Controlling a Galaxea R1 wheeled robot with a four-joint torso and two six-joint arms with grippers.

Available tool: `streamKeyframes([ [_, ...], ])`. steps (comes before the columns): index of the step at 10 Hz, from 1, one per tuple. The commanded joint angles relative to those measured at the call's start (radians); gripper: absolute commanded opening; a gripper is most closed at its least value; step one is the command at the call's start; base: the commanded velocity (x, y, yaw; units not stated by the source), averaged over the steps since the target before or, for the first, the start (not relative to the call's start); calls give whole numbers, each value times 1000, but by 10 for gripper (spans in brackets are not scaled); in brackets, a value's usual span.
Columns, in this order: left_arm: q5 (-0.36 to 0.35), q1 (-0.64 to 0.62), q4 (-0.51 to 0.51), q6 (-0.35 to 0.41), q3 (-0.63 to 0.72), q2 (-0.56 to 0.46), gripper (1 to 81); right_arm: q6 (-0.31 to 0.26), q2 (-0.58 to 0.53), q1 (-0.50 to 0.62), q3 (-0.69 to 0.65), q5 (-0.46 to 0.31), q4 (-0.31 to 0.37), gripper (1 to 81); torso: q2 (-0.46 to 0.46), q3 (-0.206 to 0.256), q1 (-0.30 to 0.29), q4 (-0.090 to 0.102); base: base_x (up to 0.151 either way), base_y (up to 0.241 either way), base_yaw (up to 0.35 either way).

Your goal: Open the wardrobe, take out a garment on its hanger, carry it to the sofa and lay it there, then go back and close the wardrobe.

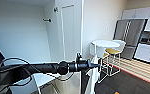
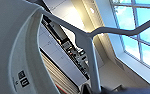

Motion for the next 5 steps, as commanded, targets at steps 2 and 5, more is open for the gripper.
streamKeyframes([
  [2, -31, -164, 31, 18, 15, -12, 10, 1, -26, 13, -11, -40, 3, 811, 0, 0, 0, 0, 0, 0, -261],
  [5, -31, -155, 29, 20, 20, -20, 10, 7, -43, -16, -36, -39, 6, 811, 0, 0, 0, 0, 0, 0, -261],
])
